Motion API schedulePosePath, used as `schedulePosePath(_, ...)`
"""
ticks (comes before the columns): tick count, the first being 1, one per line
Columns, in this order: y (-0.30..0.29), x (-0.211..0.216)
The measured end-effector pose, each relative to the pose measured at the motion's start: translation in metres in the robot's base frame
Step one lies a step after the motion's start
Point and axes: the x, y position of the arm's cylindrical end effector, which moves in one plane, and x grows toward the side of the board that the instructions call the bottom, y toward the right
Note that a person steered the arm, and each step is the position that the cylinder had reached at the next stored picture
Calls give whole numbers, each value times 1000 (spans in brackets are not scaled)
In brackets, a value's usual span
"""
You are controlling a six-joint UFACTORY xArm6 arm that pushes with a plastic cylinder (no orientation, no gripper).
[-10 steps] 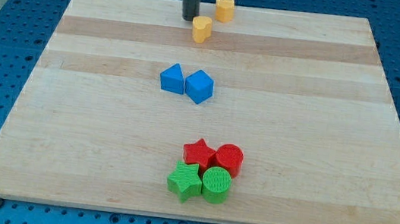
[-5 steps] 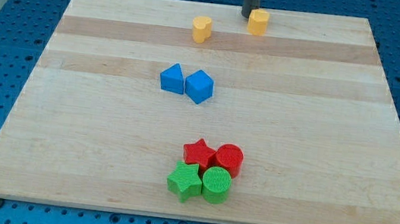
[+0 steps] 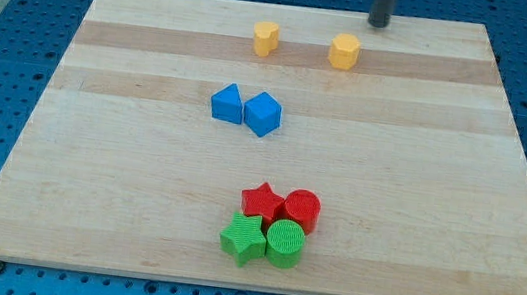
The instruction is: Slide the yellow hexagon towards center
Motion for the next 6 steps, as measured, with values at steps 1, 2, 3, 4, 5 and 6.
schedulePosePath(1,-33,59)
schedulePosePath(2,-68,108)
schedulePosePath(3,-70,109)
schedulePosePath(4,-44,56)
schedulePosePath(5,-71,41)
schedulePosePath(6,-97,122)
